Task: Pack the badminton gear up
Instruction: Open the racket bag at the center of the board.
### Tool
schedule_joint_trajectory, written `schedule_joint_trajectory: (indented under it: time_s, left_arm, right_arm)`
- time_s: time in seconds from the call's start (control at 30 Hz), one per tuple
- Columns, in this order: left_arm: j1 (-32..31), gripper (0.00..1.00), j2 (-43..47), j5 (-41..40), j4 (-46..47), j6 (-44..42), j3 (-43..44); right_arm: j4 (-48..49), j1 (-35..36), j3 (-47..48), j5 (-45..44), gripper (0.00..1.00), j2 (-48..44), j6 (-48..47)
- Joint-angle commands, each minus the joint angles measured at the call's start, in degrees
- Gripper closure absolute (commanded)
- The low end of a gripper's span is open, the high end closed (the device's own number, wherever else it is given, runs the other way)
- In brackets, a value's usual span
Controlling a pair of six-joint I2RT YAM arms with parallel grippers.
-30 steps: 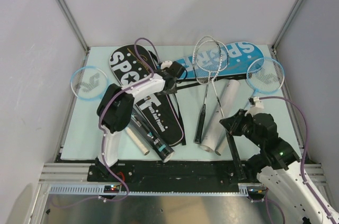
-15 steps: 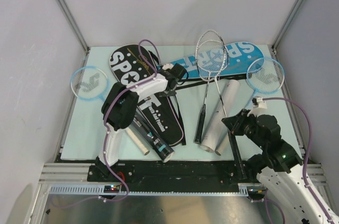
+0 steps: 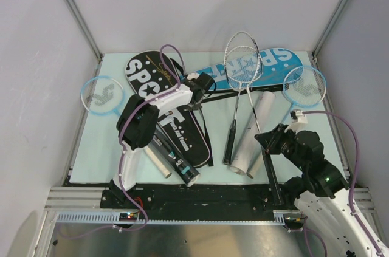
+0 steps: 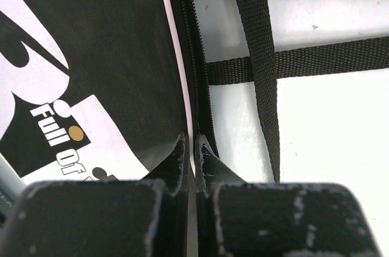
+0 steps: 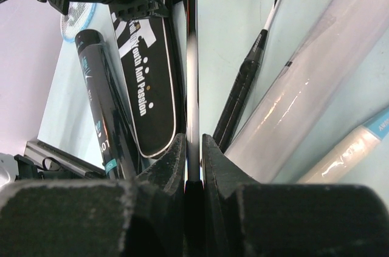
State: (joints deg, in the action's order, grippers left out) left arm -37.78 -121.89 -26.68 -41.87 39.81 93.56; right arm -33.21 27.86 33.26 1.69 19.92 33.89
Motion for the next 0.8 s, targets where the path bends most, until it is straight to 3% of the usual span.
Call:
schedule_joint_trajectory:
  time_s: [0.0, 0.23, 0.43, 0.63, 0.77]
  left_arm:
    - [-0.9, 1.0, 3.7, -2.4, 0.0, -4.7, 3.6]
    - [-1.4, 1.0, 11.8, -0.1, 4.3, -7.6, -3.3]
    - [-1.3, 1.0, 21.1, 3.1, 15.6, -12.2, -14.6]
    - [-0.8, 1.0, 26.9, 5.4, 22.4, -15.3, -21.8]
    - [-0.7, 1.0, 30.1, 6.2, 26.2, -17.3, -24.9]
  right_arm:
    - [3.1, -0.3, 3.0, 2.9, 1.0, 1.0, 0.9]
    - [2.7, -0.8, 3.0, 11.2, 1.0, 3.5, 2.4]
    - [2.2, -1.7, 2.9, 20.3, 1.0, 5.0, 4.4]
    - [3.1, -3.9, 2.3, 33.0, 1.0, 7.8, 9.2]
    - [1.2, -4.8, 1.9, 36.7, 1.0, 7.4, 10.7]
